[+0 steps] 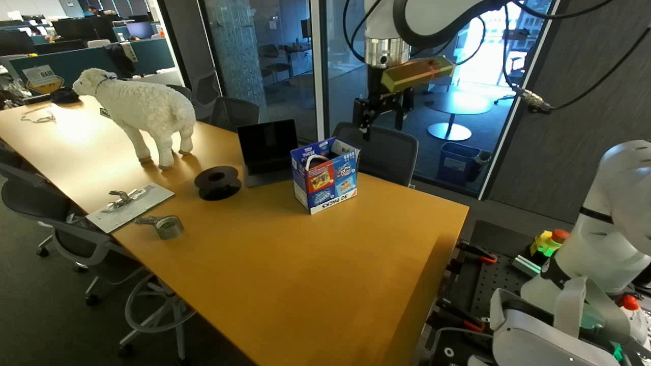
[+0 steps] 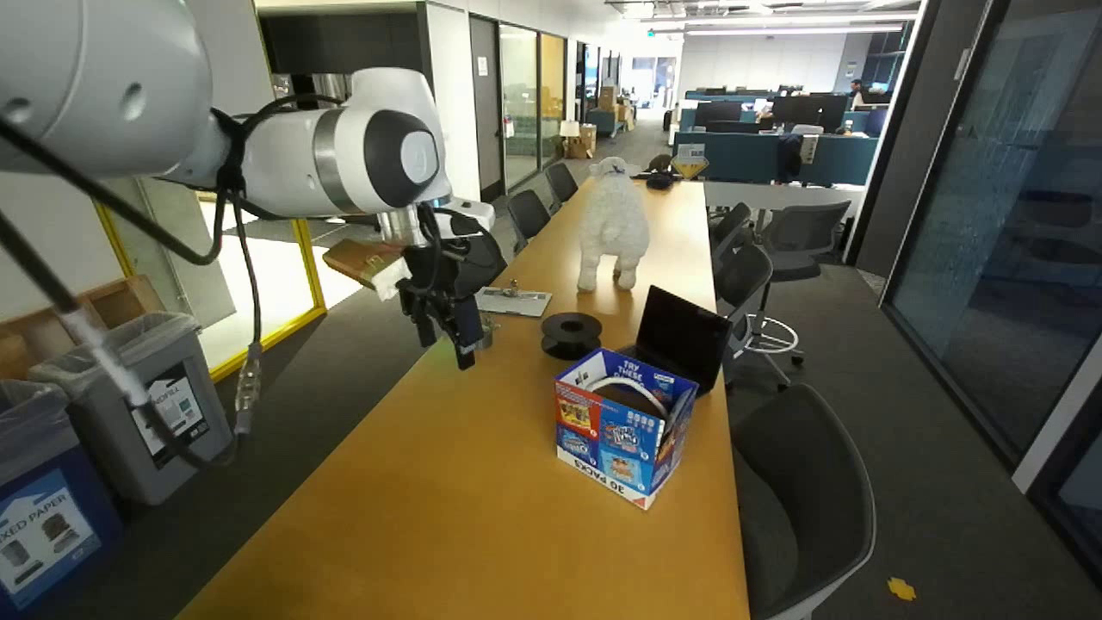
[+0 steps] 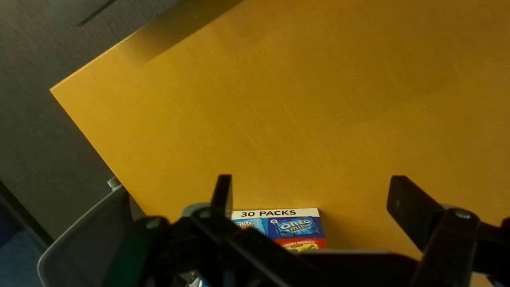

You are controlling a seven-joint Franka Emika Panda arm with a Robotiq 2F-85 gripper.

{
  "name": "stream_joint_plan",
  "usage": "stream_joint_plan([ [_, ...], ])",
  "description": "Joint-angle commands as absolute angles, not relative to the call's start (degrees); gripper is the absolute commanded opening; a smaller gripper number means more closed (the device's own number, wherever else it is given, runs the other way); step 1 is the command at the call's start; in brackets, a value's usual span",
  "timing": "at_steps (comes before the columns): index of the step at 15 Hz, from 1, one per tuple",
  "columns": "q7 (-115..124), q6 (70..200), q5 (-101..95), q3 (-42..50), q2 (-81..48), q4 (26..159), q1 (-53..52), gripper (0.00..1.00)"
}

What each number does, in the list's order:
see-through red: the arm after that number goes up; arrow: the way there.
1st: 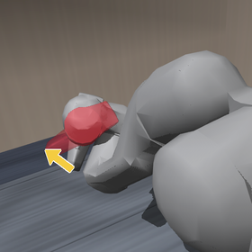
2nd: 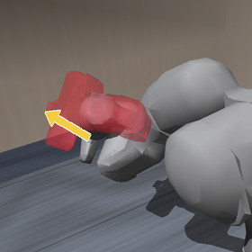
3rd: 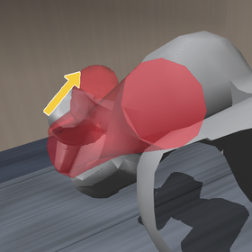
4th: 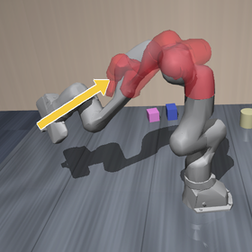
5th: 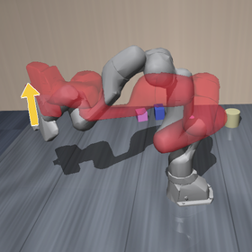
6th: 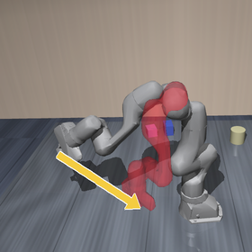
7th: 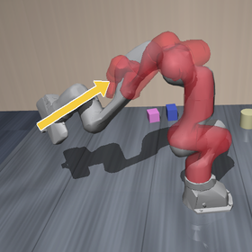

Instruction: Put the ropes in the box one at a time

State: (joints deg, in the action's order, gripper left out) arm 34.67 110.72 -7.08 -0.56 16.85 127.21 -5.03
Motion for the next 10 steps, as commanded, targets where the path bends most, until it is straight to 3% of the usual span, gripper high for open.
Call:
stream_joint_plan([
  [1, 21.6, 115.5, -4.9, -0.1, 22.8, 132.1, -2.7, 1.00],
  [5, 8.1, 117.5, 0.9, 2.3, 24.8, 132.3, -2.7, 1.00],
  [10, 2.6, 99.4, 0.1, 1.4, 27.7, 131.1, -1.5, 1.00],
])
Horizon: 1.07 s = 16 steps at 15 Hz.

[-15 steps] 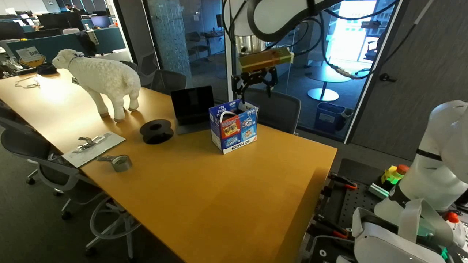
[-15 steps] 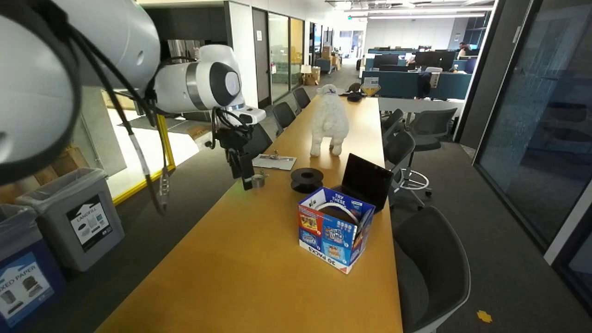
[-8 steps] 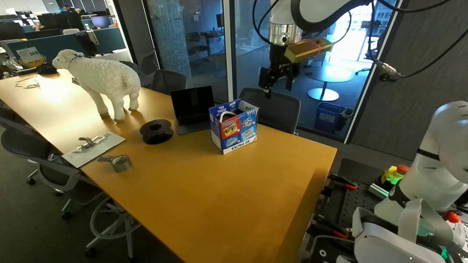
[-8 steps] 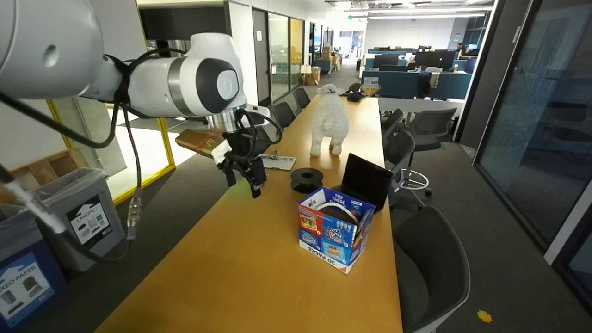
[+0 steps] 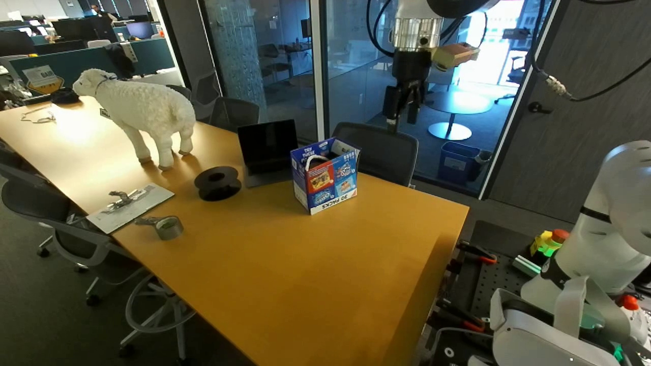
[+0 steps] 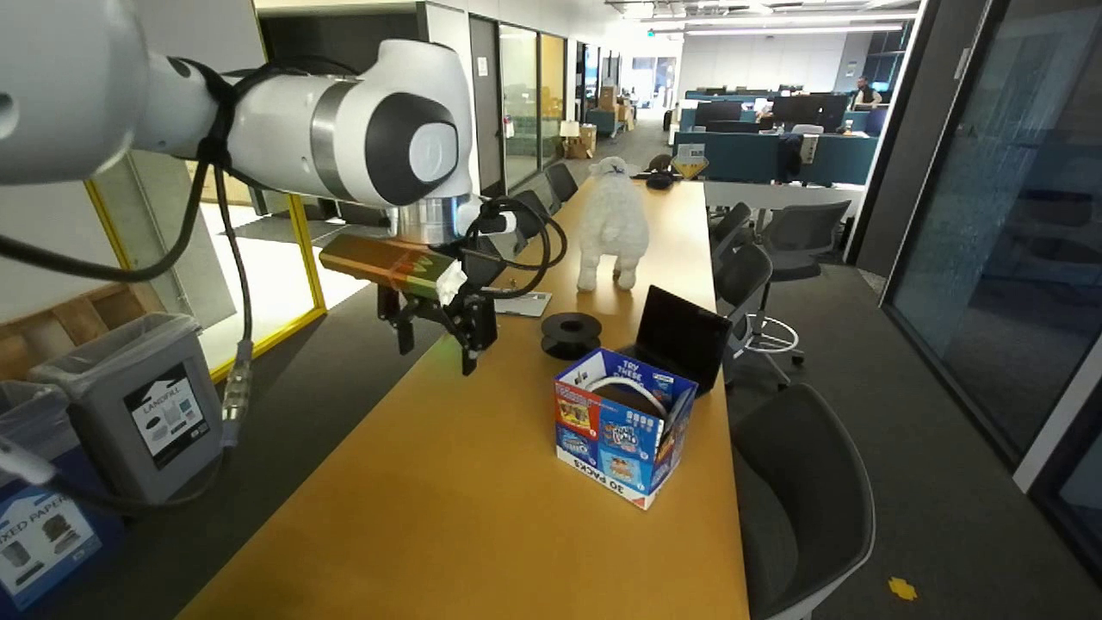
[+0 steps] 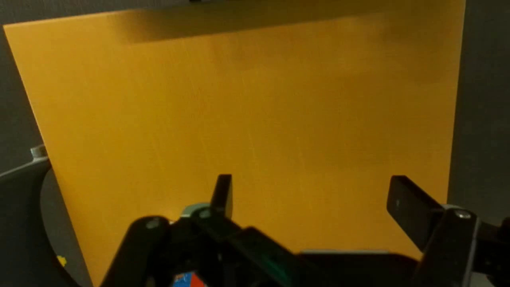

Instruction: Put the ropes in the box one at a time

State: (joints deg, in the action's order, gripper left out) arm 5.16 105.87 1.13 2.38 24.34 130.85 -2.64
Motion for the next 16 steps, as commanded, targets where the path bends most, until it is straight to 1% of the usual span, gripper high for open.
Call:
stream_joint_plan([
  [1, 1.3, 97.8, -0.3, 1.4, 28.7, 131.6, -1.6, 1.00],
  [8, -0.2, 96.4, -2.9, 1.0, 32.5, 135.0, -1.4, 1.00],
  [16, 0.8, 96.3, -1.9, 1.0, 31.0, 135.1, -1.2, 1.00],
])
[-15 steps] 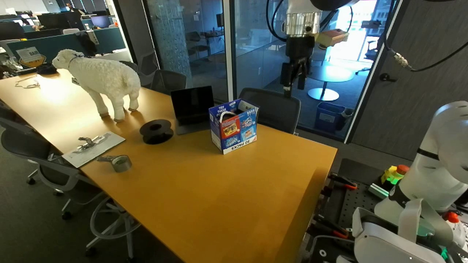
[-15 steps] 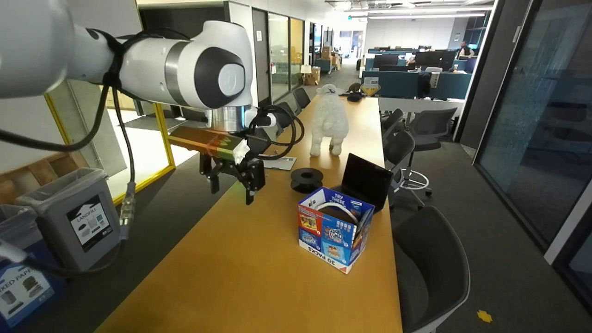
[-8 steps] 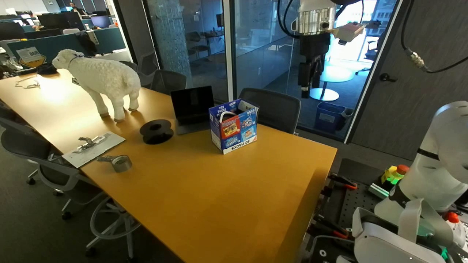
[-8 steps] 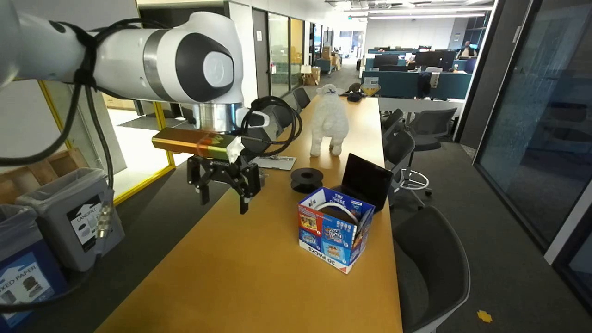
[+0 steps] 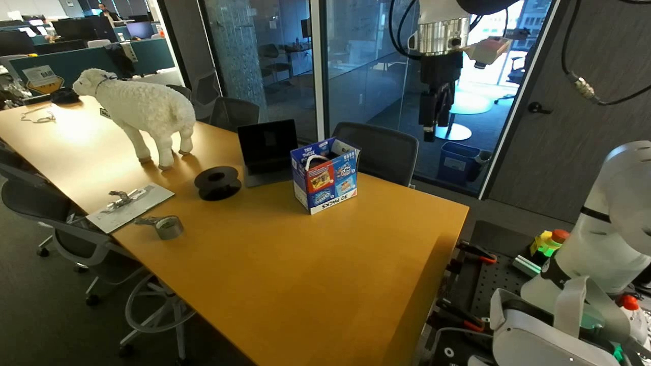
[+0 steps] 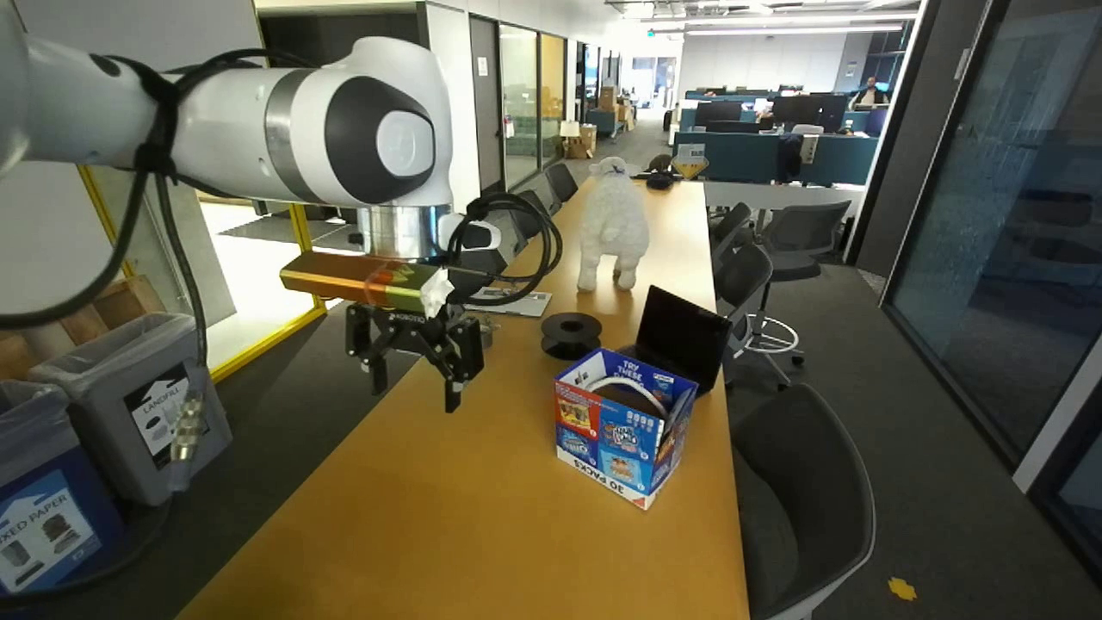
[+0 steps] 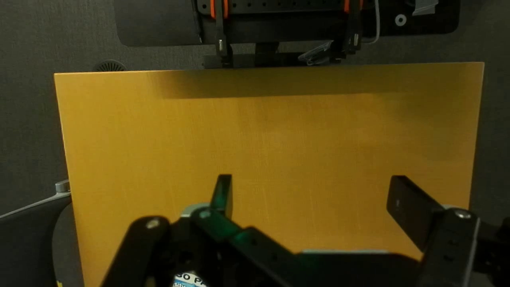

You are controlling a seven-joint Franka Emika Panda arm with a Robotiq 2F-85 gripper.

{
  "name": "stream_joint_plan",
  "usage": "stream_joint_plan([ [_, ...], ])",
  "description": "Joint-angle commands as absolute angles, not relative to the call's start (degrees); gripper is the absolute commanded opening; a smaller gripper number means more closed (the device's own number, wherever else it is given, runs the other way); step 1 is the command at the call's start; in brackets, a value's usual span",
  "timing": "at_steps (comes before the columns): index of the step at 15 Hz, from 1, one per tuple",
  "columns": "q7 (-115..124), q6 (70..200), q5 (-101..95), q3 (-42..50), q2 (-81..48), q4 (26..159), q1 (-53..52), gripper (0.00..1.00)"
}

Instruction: Put the ropes in the box one at a time

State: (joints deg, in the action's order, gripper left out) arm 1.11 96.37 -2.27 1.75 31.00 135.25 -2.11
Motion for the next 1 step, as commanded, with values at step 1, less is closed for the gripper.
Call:
stream_joint_plan([
  [1, 0.8, 96.3, -1.9, 1.0, 31.0, 135.1, -1.2, 1.00],
])
